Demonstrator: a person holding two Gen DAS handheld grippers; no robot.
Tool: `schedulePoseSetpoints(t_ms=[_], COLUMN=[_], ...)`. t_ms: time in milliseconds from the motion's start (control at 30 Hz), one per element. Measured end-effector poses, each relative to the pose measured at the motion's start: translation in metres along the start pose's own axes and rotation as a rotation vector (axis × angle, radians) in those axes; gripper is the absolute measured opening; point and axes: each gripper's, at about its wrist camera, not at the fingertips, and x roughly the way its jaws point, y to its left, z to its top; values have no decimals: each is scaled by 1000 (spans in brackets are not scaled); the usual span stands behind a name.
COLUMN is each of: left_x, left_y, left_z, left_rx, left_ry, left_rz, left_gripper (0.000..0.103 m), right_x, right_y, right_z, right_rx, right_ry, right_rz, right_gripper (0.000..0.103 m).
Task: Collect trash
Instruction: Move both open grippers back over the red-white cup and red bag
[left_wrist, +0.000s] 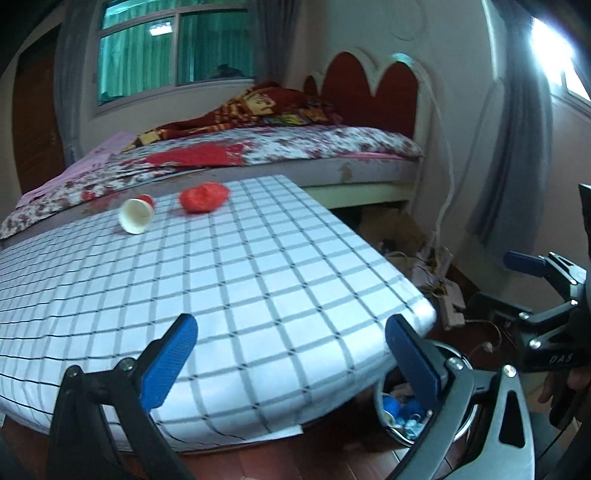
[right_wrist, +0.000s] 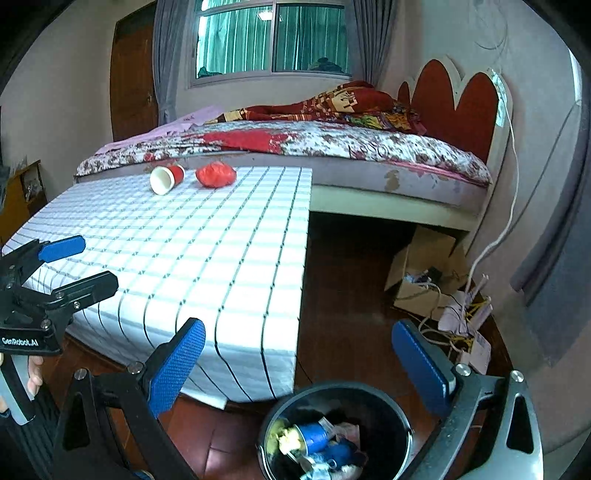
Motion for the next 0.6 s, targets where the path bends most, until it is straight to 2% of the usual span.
schedulePoseSetpoints(t_ms=[333,600], left_x=[3,44], left_y=[90,148], left_z=[31,58], left_rx=[-74,-123], left_ry=[4,31], left_rz=[165,243], left_gripper=[102,102], right_x=[48,112], right_y=[39,78], right_z=[60,117], right_rx=[-37,-109], right_ry=[8,26], right_rz=[91,156], right_gripper=[102,102])
